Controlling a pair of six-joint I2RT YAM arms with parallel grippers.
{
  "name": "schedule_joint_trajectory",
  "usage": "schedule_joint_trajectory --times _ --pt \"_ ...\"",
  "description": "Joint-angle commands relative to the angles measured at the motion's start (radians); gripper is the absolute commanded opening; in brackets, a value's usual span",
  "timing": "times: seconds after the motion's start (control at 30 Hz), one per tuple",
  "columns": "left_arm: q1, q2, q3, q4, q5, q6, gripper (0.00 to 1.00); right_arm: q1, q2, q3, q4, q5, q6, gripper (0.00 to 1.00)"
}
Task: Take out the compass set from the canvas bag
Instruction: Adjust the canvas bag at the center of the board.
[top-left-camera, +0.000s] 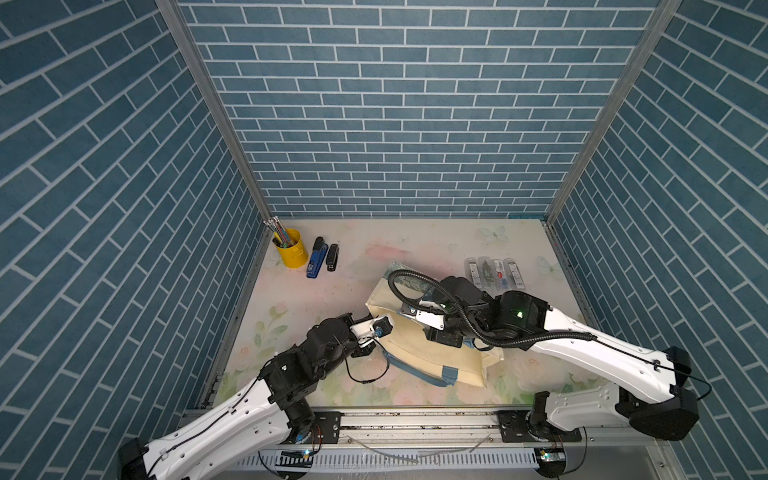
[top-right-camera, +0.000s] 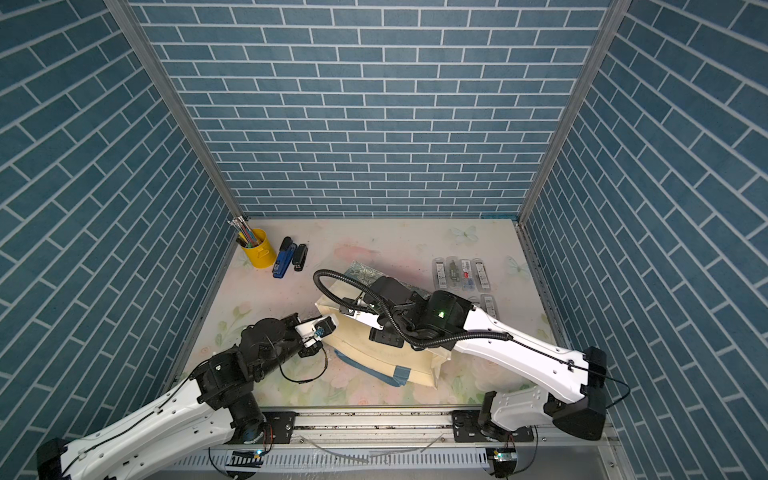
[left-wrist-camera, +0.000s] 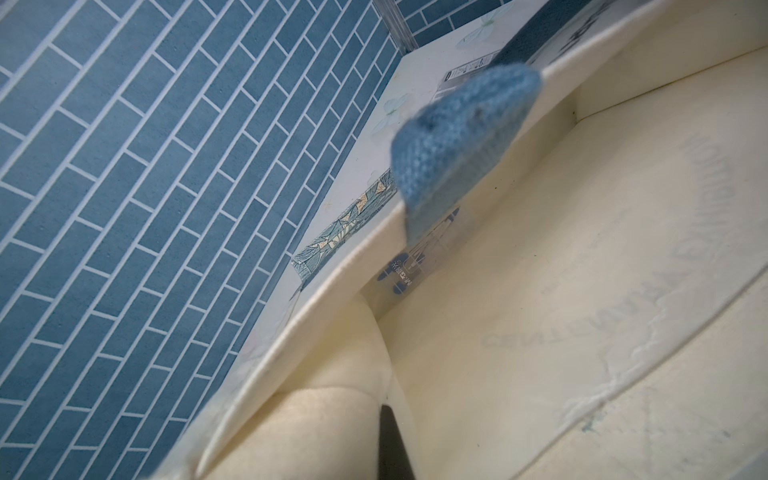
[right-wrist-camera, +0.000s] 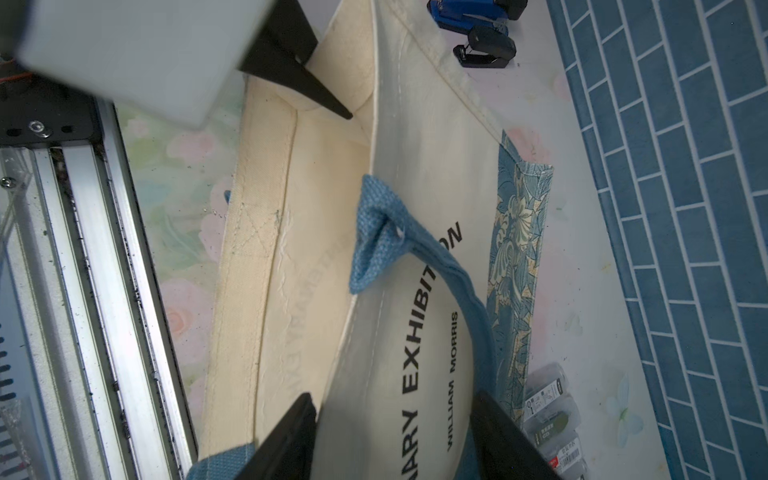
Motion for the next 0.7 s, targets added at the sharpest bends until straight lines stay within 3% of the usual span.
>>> schedule_joint_trajectory --times 0.0,0.2,0.33,0.47,0.67 --pt "0.0 0.023 0.041 0.019 -0.041 -0.044 0.0 0.003 0.001 -0.023 -0.015 0.015 0.043 0.61" --pt "0.0 0.018 0.044 -0.004 -0.063 -0.085 0.0 0.003 -0.007 -0.014 -0.016 0.02 0.038 0.6" --pt "0.0 -0.004 0.042 -0.025 -0.051 -0.116 0.0 -0.009 0.036 -0.055 0.018 0.091 0.019 0.58" --pt "0.0 -0.009 0.036 -0.045 -0.042 -0.125 0.01 -0.042 0.103 0.025 0.026 0.081 0.019 0.36" --pt "0.0 -0.068 0.069 -0.143 -0.049 -0.181 0.59 -0.108 0.128 0.043 0.087 -0.048 -0.002 0.02"
